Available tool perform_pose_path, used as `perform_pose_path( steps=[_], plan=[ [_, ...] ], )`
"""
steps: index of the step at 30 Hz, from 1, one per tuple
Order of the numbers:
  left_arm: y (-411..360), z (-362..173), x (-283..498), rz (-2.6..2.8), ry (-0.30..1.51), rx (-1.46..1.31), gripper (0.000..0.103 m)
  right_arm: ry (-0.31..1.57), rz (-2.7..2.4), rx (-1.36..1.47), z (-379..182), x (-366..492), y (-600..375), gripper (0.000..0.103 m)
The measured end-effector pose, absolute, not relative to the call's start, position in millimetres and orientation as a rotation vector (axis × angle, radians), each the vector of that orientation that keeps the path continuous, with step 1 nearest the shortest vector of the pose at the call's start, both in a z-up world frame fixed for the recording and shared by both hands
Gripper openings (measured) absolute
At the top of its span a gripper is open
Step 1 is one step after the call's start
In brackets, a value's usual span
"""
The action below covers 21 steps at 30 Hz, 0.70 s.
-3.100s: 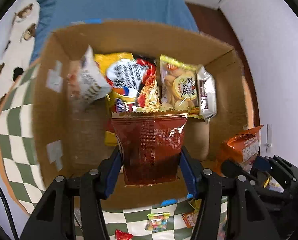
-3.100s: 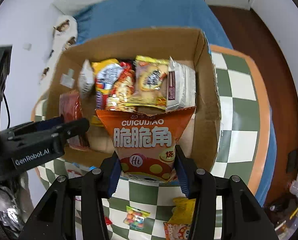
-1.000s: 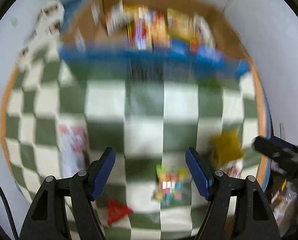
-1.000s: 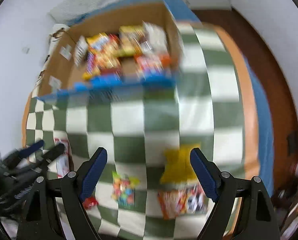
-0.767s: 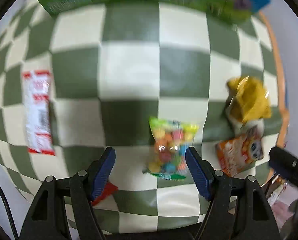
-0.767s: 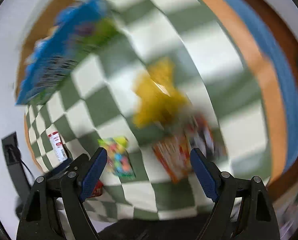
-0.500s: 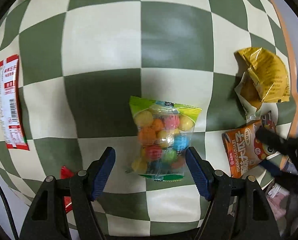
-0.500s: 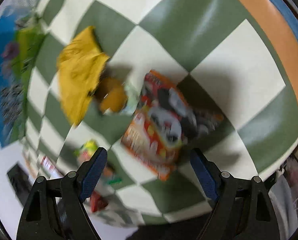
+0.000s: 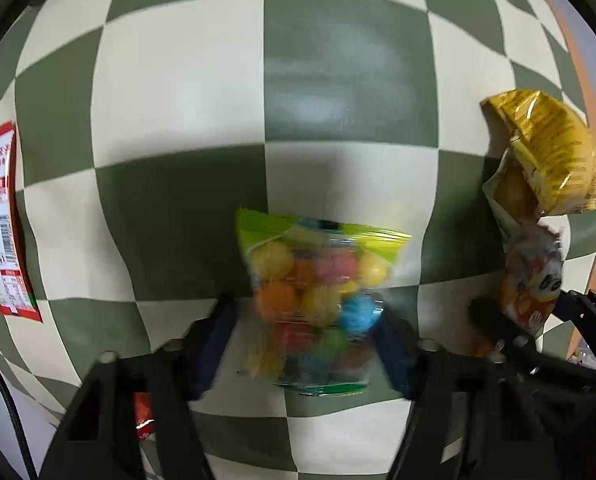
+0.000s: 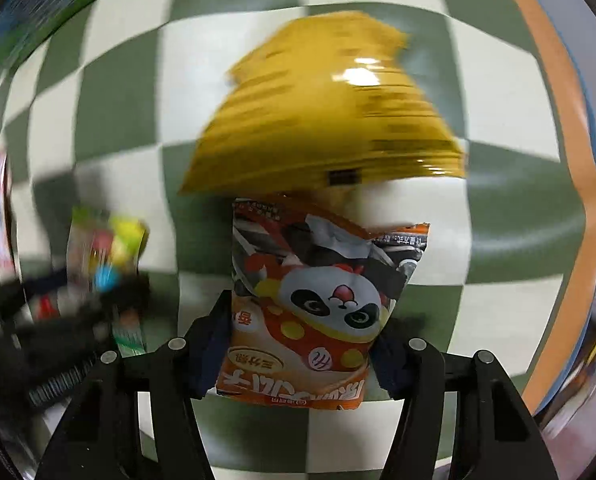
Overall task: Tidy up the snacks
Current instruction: 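Grasp the candy bag with left tool while right grasps panda snack bag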
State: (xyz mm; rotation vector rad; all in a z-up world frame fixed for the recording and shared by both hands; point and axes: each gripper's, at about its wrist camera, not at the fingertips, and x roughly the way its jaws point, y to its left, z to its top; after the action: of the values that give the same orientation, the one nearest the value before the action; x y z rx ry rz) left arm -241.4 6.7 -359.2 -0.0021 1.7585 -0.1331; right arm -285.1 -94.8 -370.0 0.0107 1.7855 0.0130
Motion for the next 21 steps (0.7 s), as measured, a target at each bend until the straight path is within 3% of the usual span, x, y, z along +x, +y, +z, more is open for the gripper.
perform_pose_path(
  steps=[7, 9, 11, 15, 18, 21],
  plan=[
    [31.2, -354.7, -252.5, -0.059, 1.753, -0.040, 0.048, 1.777, -0.007, 0.167, -361.5, -294.2, -106.1, 0.072],
    [39.9, -358.7, -251.9, -0.053, 1.759, -0.092, 0.049, 1.763, -0.021, 0.184, -359.2, -297.5, -109.2, 0.072],
    [40.3, -365.3, -251.7, -0.076, 1.777, -0.125, 0.059, 1.766, -0.043, 0.184, -361.4, -302.1, -110.6, 0.072],
    [23.9, -371.3, -252.8, -0.100, 1.788, -0.047, 0.060, 1.758, -0.090, 0.150, -364.7, -305.3, -106.8, 0.072],
    [14.7, -369.0, -254.9, -0.065, 1.758, -0.053, 0.050, 1.750, -0.111, 0.089, -369.1, -305.3, -102.6, 0.069],
    [10.4, -361.2, -265.9, -0.067, 1.750, -0.067, 0.048, 1.723, -0.107, 0.115, -362.5, -310.1, -87.3, 0.061]
  ],
)
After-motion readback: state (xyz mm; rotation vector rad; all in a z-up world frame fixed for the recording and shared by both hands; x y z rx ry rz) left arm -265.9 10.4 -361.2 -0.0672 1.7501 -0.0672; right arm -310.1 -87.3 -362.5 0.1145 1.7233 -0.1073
